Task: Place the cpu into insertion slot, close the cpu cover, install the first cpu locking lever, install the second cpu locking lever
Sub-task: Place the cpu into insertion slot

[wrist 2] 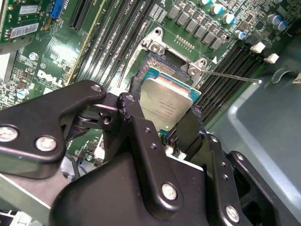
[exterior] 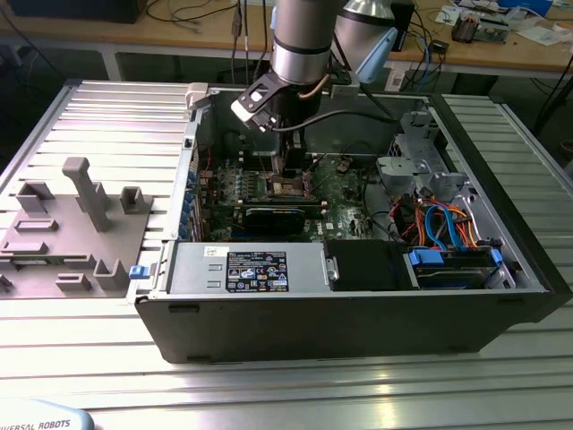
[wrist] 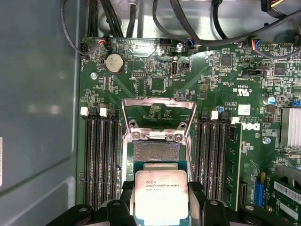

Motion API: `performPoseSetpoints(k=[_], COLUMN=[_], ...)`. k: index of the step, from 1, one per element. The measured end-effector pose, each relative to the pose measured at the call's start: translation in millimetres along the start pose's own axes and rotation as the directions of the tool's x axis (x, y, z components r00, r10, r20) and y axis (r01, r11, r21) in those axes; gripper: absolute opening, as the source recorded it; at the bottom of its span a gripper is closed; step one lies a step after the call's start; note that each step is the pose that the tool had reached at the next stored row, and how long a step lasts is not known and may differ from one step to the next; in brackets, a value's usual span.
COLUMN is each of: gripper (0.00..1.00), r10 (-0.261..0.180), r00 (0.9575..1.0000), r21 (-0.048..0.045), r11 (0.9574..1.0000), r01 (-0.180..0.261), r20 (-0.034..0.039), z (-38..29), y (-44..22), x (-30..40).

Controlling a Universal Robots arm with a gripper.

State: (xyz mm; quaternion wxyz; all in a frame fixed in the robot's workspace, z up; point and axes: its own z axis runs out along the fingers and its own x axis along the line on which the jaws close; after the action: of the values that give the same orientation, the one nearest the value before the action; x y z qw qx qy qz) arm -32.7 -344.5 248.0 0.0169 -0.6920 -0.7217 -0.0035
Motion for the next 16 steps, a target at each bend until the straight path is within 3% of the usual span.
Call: performPoseSetpoints(k=[2, 3, 16], gripper=[0.54, 0.54, 0.54], r10=[0.001, 0.043, 0.053], r00=[1.0, 0.9991, 0.9986], r21=[-0.0001, -0.0012, -0.0016], r11=[1.0, 0.9991, 0.9986], r01=[-0.001, -0.043, -0.053], r20=[-0.0001, -0.0008, -0.001], z=[12.3, 18.2, 29.3], y=[3.6, 4.0, 4.4], x=[-0.5, -0.7, -0.9])
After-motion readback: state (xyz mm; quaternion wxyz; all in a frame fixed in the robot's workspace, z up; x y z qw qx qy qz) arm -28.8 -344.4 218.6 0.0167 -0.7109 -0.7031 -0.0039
